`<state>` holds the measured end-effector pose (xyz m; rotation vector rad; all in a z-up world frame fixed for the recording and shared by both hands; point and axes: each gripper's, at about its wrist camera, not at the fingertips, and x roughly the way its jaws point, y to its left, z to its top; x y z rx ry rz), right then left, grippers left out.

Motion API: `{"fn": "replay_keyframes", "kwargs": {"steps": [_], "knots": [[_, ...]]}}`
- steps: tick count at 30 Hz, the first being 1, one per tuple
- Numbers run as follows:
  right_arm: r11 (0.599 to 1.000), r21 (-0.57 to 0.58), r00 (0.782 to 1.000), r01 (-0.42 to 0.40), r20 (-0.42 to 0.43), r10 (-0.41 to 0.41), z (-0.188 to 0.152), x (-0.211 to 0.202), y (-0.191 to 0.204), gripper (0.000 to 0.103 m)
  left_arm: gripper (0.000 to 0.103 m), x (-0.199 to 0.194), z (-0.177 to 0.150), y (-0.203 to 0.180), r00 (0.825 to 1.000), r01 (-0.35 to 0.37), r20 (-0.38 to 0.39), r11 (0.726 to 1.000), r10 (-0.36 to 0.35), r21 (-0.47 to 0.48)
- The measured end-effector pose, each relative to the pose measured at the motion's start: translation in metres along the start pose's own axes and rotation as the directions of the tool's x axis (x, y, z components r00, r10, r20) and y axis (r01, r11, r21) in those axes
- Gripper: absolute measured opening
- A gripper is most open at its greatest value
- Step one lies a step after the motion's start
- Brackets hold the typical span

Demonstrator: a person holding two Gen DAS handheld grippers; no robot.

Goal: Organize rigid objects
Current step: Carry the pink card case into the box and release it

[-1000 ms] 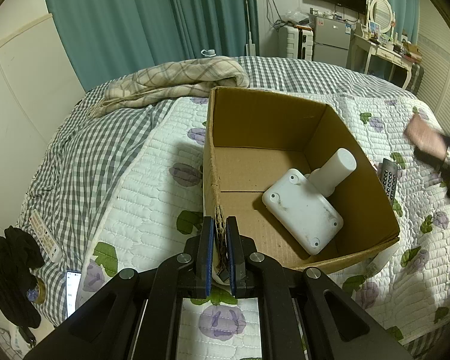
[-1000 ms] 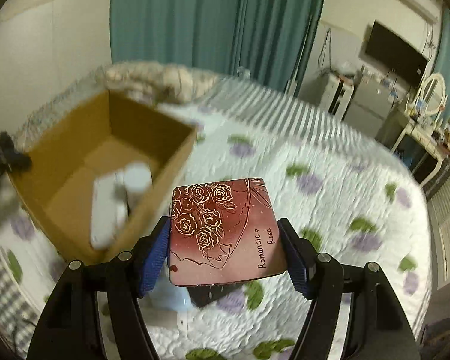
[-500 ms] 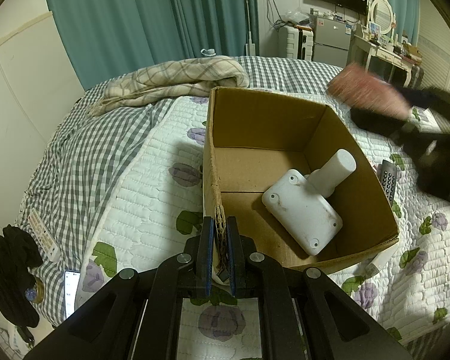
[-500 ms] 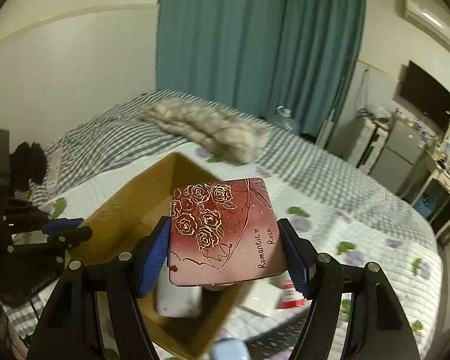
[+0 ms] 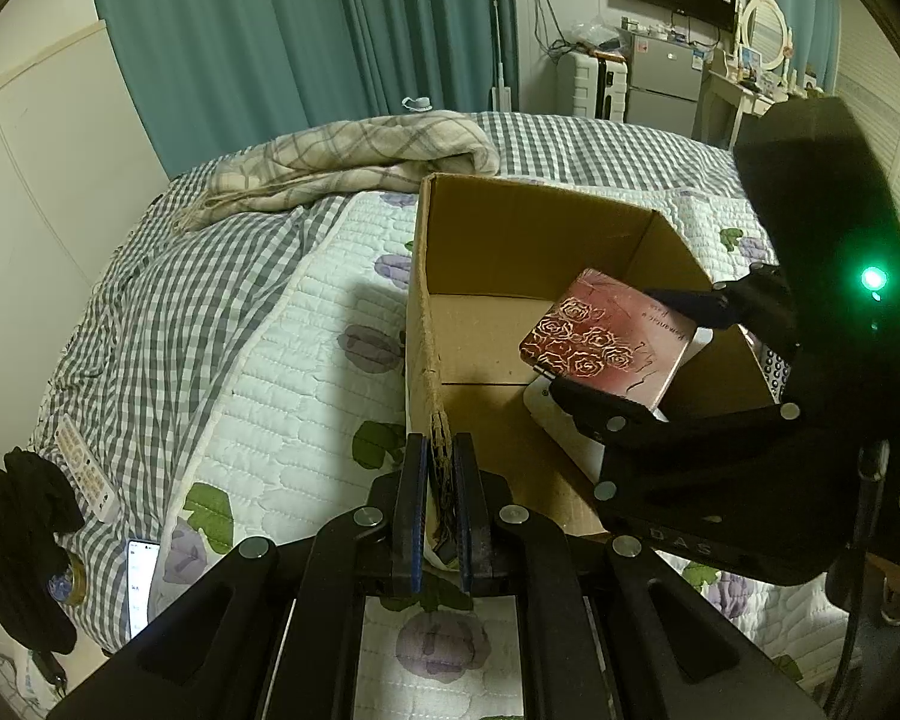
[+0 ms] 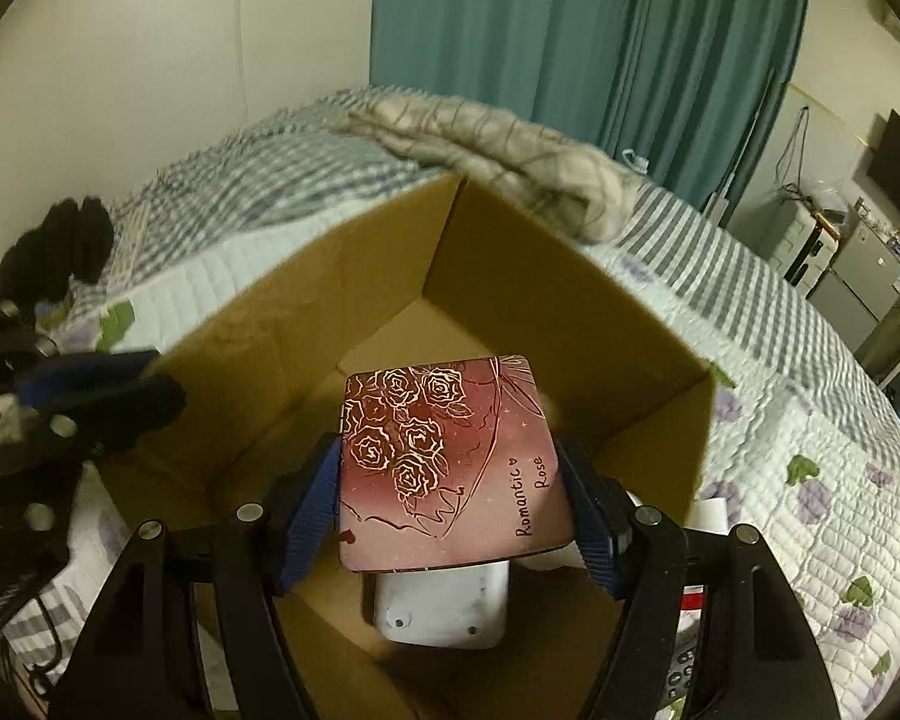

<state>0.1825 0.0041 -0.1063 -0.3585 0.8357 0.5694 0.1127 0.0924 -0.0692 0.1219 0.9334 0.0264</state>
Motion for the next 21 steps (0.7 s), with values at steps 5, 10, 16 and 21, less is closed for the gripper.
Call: {"fn": "replay_keyframes", "kwargs": {"steps": [5, 10, 16, 21], "knots": [[1.000, 0.015, 1.000, -0.009, -0.009, 0.009, -0.001, 0.003, -0.002, 0.070, 0.008, 0.000, 0.001, 0.000, 1.000, 0.001, 0.000, 1.000, -0.001, 0.001], [0.999, 0.032, 0.999, -0.010, 0.034, 0.009, 0.002, -0.008, -0.003, 0.077, 0.008, 0.000, 0.001, 0.000, 1.000, 0.002, -0.002, 1.000, -0.002, 0.002], [0.996, 0.064, 0.987, 0.065, 0.145, -0.074, 0.006, -0.049, -0.014, 0.096, 0.008, 0.002, 0.003, 0.000, 1.000, 0.006, -0.010, 1.000, -0.006, 0.002], [0.985, 0.107, 0.974, 0.135, 0.170, -0.152, 0.005, -0.087, -0.034, 0.098, 0.008, 0.002, 0.003, 0.000, 1.000, 0.004, -0.009, 1.000, -0.004, 0.002]]}}
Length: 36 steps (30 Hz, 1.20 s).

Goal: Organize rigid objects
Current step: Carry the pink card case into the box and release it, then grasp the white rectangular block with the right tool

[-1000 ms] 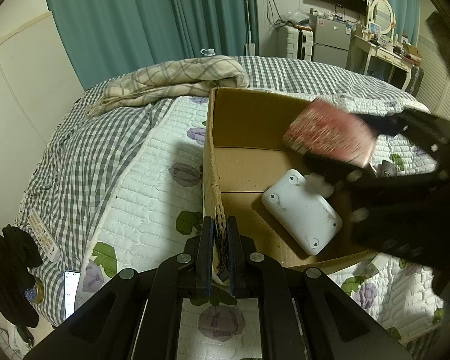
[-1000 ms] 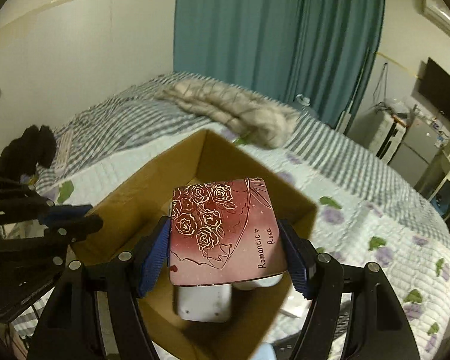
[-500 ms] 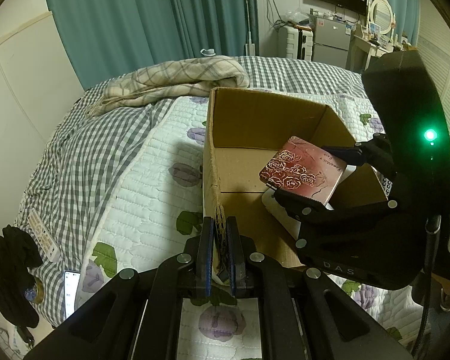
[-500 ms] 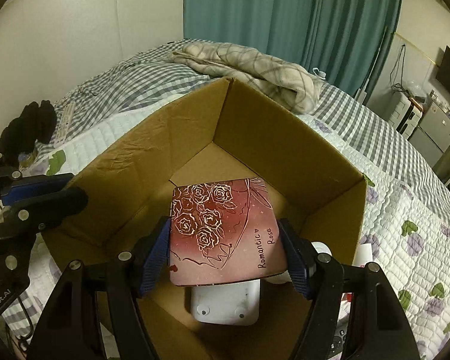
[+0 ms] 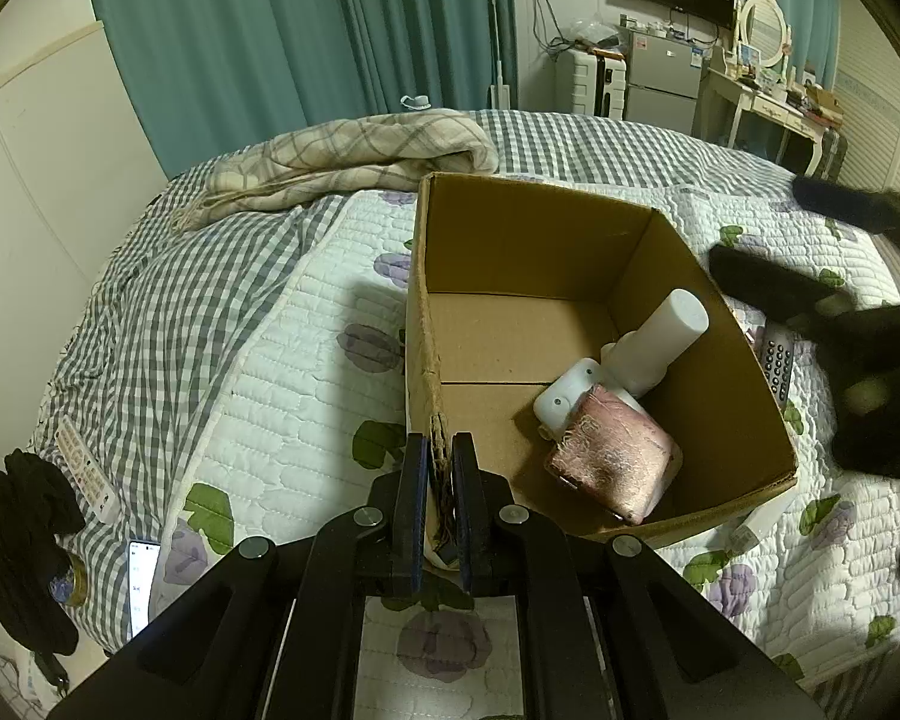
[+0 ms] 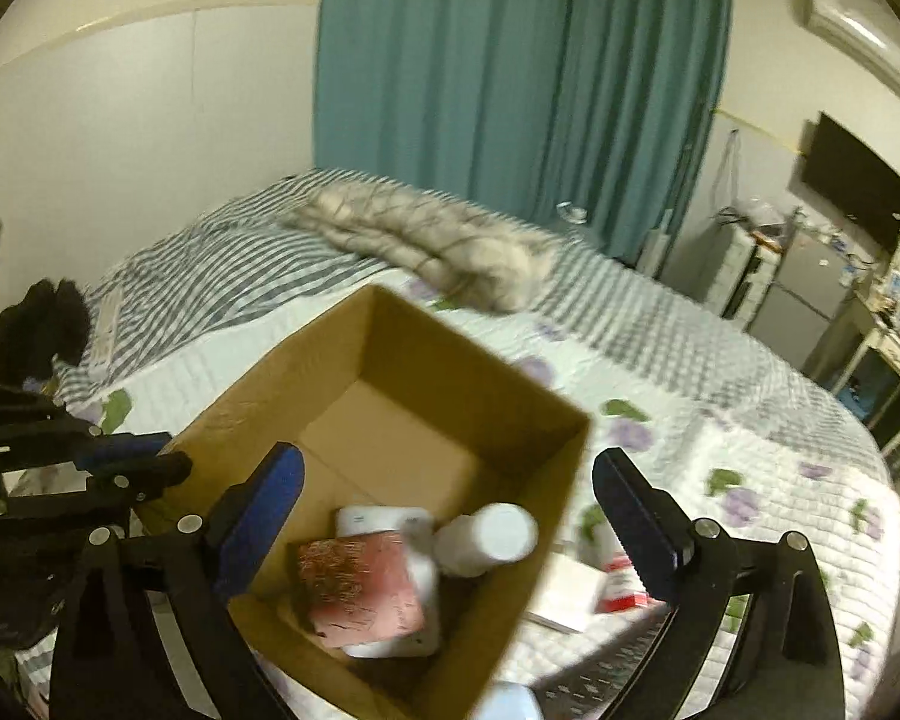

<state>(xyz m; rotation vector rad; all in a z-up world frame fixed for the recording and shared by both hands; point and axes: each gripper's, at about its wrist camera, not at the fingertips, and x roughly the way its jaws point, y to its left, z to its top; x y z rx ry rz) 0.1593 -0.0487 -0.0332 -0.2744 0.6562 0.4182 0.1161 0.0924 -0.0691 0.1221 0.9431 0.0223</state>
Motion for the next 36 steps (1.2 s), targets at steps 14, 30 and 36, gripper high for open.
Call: {"fn": "replay_keyframes", "kwargs": {"steps": [14, 30, 36], "knots": [[0.988, 0.076, 0.991, 0.137, -0.006, -0.137, -0.038, -0.071, -0.060, 0.098, 0.008, -0.003, -0.001, -0.001, 1.000, -0.013, -0.001, 1.000, 0.013, 0.008], [0.987, 0.140, 0.944, 0.081, -0.328, -0.031, -0.163, 0.005, -0.039, 0.098, 0.008, -0.003, -0.002, 0.000, 1.000, -0.022, -0.003, 1.000, 0.022, 0.012], [0.991, 0.102, 0.925, 0.092, -0.378, -0.047, -0.176, 0.021, -0.026, 0.092, 0.008, -0.003, -0.002, 0.000, 1.000, -0.024, -0.001, 1.000, 0.024, 0.014]]}}
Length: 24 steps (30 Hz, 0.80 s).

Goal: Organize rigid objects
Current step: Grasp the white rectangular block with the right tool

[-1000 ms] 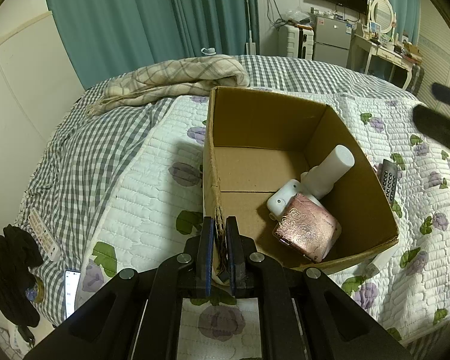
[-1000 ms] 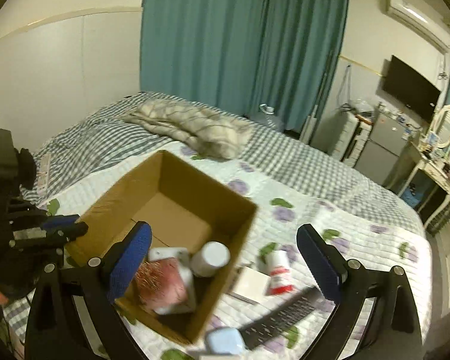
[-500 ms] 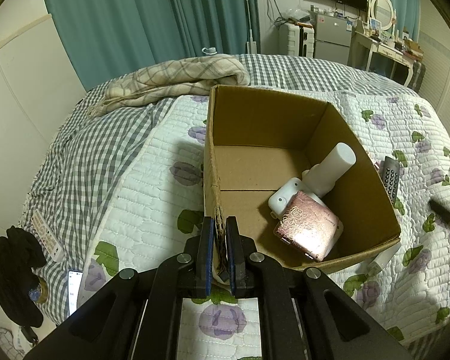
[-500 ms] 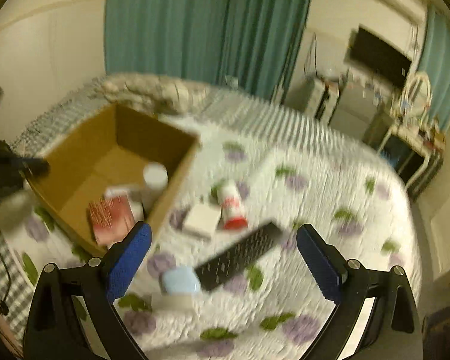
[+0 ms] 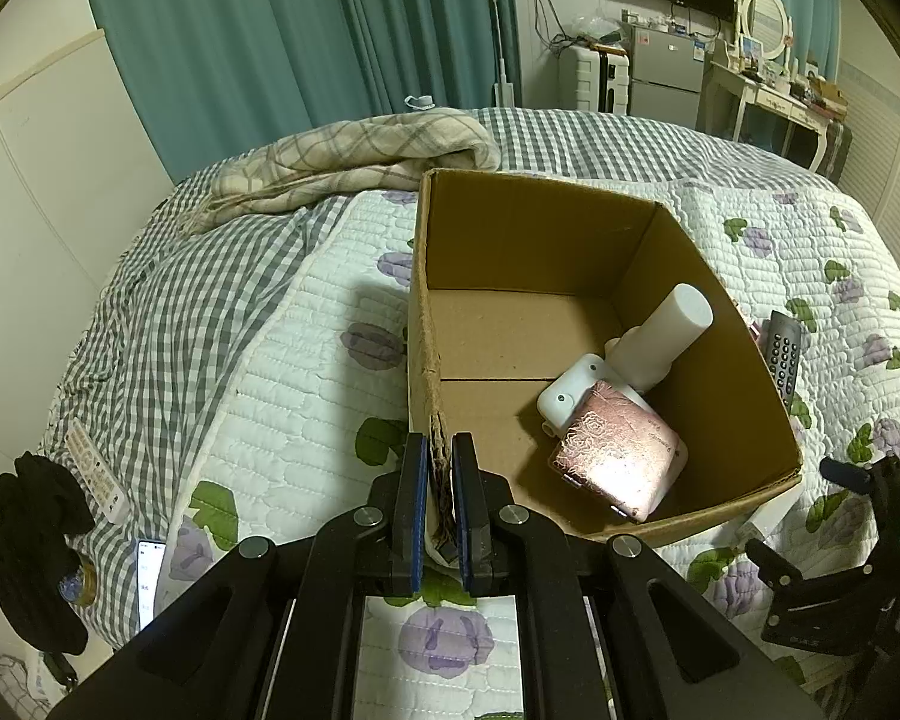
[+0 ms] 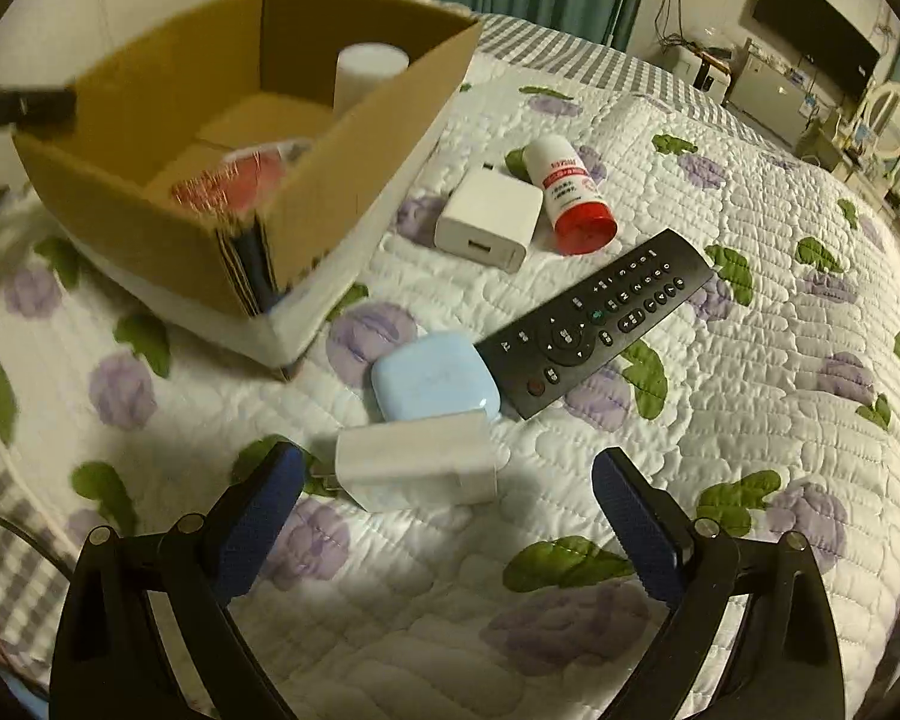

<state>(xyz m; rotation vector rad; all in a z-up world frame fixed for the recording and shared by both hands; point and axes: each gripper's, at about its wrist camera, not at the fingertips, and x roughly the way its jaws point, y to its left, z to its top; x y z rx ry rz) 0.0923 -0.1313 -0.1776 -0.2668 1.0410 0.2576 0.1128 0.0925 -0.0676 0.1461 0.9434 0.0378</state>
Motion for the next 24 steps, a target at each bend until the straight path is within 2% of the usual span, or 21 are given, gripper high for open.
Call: {"fn": "replay_keyframes", "kwargs": {"steps": [8, 10, 16, 24], "knots": [[0.998, 0.019, 0.998, -0.063, -0.018, 0.063, 0.000, 0.006, 0.001, 0.069, 0.008, 0.000, 0.001, -0.001, 1.000, 0.000, -0.002, 1.000, 0.000, 0.000], [0.997, 0.028, 0.997, -0.079, -0.016, 0.079, 0.000, 0.005, 0.000, 0.058, 0.008, 0.000, 0.001, 0.000, 1.000, 0.000, -0.002, 1.000, 0.000, 0.000], [0.996, 0.031, 0.996, -0.085, 0.000, 0.085, 0.000, 0.003, 0.000, 0.056, 0.008, 0.001, 0.000, -0.001, 1.000, 0.000, -0.002, 1.000, 0.000, -0.001], [0.992, 0.054, 0.992, -0.110, 0.068, 0.106, 0.009, -0.026, -0.010, 0.056, 0.008, 0.000, 0.000, -0.001, 1.000, -0.002, -0.002, 1.000, 0.002, 0.004]]}}
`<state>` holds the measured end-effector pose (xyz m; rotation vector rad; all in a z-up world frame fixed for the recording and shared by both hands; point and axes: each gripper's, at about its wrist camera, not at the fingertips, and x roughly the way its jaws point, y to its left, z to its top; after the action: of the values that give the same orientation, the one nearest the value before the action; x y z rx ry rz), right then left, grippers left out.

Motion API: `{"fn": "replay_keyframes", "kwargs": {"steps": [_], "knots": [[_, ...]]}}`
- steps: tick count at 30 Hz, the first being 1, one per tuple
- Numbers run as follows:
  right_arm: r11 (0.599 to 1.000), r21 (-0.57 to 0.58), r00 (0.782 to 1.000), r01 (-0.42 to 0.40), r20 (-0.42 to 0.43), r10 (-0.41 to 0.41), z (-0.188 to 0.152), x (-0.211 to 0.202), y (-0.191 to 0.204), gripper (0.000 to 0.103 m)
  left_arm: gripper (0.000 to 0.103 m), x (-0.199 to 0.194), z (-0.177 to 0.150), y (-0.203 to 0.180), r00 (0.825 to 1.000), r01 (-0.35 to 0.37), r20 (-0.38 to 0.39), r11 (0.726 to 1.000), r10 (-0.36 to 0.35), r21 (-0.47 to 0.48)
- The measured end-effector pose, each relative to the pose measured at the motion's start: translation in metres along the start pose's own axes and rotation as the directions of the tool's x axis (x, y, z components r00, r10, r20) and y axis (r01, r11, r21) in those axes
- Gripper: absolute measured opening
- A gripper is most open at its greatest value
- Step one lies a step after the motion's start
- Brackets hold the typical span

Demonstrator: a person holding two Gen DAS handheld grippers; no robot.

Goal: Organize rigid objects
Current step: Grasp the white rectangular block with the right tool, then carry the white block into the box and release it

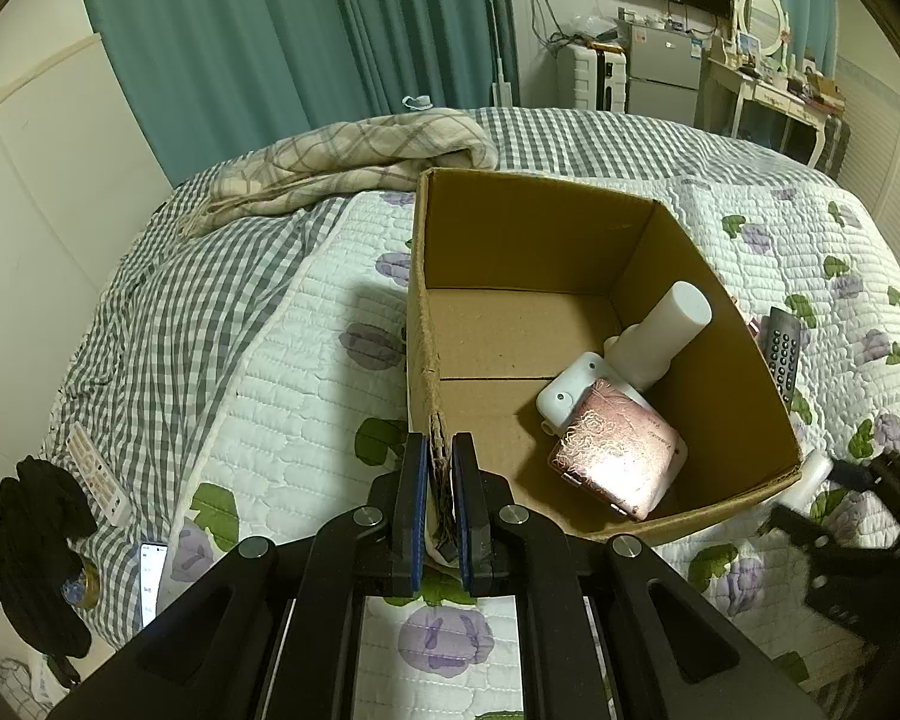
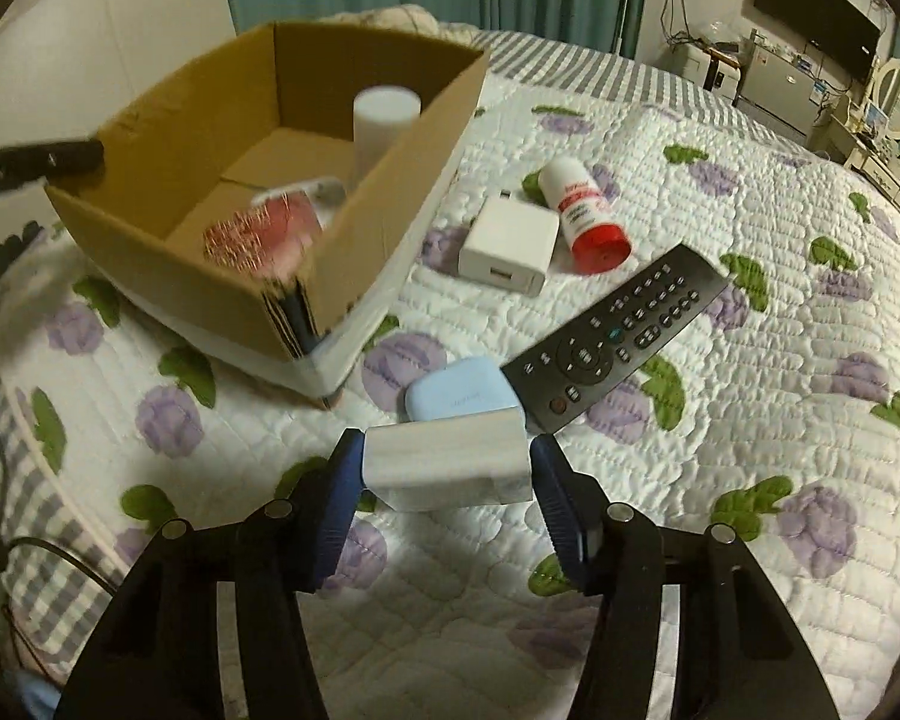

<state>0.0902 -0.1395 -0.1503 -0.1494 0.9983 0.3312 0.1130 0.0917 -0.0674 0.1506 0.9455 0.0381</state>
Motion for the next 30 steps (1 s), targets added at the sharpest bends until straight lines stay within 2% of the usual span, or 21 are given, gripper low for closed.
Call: {"fn": "replay_keyframes", "kwargs": {"steps": [5, 10, 14, 17, 22, 26, 30], "knots": [[0.999, -0.017, 0.997, 0.044, 0.069, -0.042, 0.022, -0.031, -0.009, 0.056, 0.008, 0.000, 0.000, -0.001, 1.000, 0.001, 0.000, 1.000, -0.001, 0.000], [0.995, -0.049, 0.978, 0.090, 0.191, -0.079, 0.059, -0.079, -0.014, 0.056, 0.008, 0.000, 0.001, -0.003, 1.000, 0.003, 0.000, 1.000, -0.003, 0.000], [0.993, -0.094, 0.958, 0.079, 0.282, -0.049, 0.091, -0.113, -0.002, 0.056, 0.008, 0.000, 0.001, -0.003, 1.000, 0.001, 0.000, 1.000, -0.001, 0.001], [0.989, -0.135, 0.950, 0.059, 0.312, -0.014, 0.107, -0.120, 0.015, 0.056, 0.008, 0.000, 0.001, -0.004, 1.000, 0.001, 0.000, 1.000, -0.001, 0.002], [0.976, -0.217, 0.956, 0.018, 0.291, 0.047, 0.115, -0.105, 0.053, 0.056, 0.008, 0.000, 0.001, -0.005, 1.000, -0.001, -0.001, 1.000, 0.001, 0.006], [0.961, -0.277, 0.972, -0.025, 0.217, 0.088, 0.115, -0.069, 0.082, 0.056, 0.008, 0.000, 0.001, -0.005, 1.000, -0.002, 0.000, 1.000, 0.002, 0.007], [0.951, -0.308, 0.984, -0.035, 0.155, 0.086, 0.110, -0.037, 0.099, 0.055, 0.008, 0.000, 0.001, -0.005, 1.000, 0.002, 0.000, 1.000, -0.002, 0.005]]}}
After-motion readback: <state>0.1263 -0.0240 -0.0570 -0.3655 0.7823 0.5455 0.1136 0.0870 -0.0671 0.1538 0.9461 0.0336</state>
